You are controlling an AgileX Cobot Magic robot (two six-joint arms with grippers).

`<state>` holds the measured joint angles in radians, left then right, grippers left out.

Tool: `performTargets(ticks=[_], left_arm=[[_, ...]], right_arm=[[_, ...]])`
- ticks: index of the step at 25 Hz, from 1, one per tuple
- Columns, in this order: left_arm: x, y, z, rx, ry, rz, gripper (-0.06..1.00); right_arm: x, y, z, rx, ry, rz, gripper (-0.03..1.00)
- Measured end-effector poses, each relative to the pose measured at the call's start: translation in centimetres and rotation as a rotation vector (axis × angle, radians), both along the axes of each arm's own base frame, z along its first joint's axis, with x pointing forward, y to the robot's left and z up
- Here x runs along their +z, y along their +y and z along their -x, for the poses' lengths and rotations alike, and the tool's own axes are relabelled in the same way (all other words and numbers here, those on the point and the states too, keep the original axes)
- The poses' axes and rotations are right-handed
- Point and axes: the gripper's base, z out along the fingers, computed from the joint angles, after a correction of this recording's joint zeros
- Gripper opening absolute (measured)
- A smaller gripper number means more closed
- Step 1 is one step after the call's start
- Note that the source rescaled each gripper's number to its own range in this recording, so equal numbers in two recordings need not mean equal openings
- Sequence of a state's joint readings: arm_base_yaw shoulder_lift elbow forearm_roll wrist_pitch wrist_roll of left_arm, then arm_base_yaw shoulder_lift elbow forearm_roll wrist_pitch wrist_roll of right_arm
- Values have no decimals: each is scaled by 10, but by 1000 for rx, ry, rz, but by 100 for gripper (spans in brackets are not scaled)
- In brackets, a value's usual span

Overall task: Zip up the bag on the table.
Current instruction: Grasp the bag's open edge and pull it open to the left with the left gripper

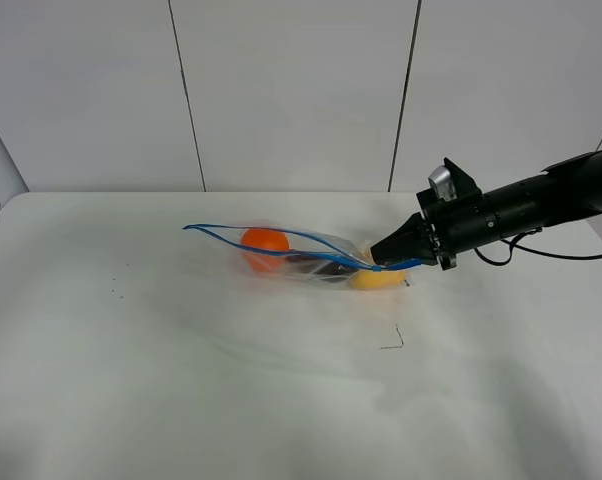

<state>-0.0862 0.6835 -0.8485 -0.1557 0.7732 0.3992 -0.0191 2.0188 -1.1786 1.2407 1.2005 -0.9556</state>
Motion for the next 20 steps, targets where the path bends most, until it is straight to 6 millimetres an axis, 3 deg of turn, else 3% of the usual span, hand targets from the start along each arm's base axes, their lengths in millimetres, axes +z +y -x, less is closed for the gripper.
performTargets(ticks=[3,9,14,20], left_arm=[[12,-11,-21,-83,9,-65,95],[7,-48,-47,-241,9,-239,94],[-15,-118,-49,-394,-68,-530,94],[-50,-213,-34,-449,-395,-865,94]], right_arm=[[0,0,0,0,1,0,0],[0,0,0,-3,6,0,0],[0,0,0,-4,7,0,0],[1,0,-1,-18,18,-10,0]])
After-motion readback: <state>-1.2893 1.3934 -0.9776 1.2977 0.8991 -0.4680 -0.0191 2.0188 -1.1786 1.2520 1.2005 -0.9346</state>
